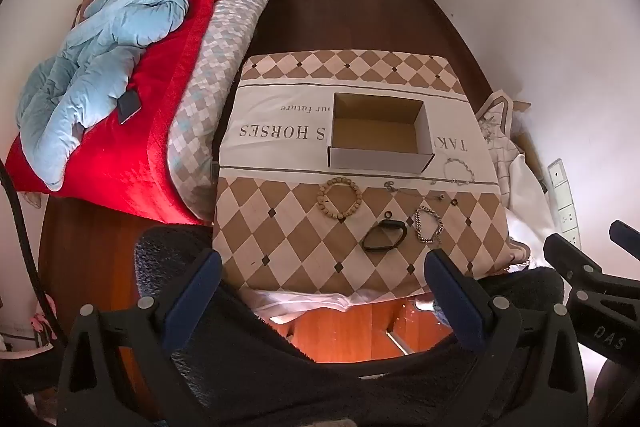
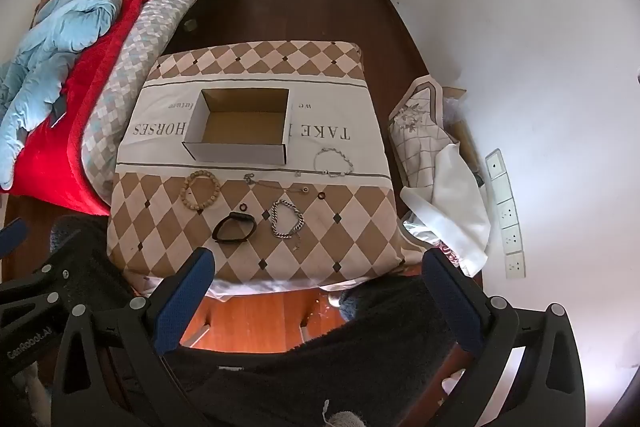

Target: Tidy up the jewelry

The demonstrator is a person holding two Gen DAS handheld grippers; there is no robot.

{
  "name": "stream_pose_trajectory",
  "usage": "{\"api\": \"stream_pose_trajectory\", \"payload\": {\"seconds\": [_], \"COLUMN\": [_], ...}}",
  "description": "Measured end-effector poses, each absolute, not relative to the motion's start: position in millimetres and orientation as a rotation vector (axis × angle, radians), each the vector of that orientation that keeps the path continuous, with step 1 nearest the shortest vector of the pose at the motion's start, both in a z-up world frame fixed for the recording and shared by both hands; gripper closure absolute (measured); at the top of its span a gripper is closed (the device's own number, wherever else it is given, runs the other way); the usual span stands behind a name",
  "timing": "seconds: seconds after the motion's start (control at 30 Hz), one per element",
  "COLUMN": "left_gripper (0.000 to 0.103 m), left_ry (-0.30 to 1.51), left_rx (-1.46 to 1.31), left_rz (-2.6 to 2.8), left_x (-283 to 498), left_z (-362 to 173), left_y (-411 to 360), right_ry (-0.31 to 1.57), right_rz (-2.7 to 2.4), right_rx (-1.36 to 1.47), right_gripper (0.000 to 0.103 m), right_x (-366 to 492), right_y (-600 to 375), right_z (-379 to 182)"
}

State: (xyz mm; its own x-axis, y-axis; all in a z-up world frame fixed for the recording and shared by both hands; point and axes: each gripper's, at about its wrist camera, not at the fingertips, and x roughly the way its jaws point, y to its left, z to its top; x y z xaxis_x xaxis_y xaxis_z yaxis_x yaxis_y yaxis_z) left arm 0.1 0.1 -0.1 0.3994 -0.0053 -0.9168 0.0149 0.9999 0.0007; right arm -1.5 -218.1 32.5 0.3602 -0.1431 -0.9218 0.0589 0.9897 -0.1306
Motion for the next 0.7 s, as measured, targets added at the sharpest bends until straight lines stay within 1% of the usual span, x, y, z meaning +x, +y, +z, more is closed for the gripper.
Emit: {"api": "stream_pose_trajectory", "payload": {"seconds": [0.57,0.7], "left_gripper": [0.000,0.000], "left_ry": [1.139,1.128], "left_rx": [0.016,0.034], "left_rz": [0.003,0.003], "left_x": [1.3,3.0], "left_z": [3.4,10.4], "left_y": [10.9,-0.6], "right_ry": [1.192,1.192], "right_rz": [-0.122,-0.119], "right_rx": [-0.063,-0.061], "right_gripper": [0.000,0.000], "right_x": [-2.6,-4.7], "right_y": [-218.3,-225.4], "right_z": [34.2,28.0]}}
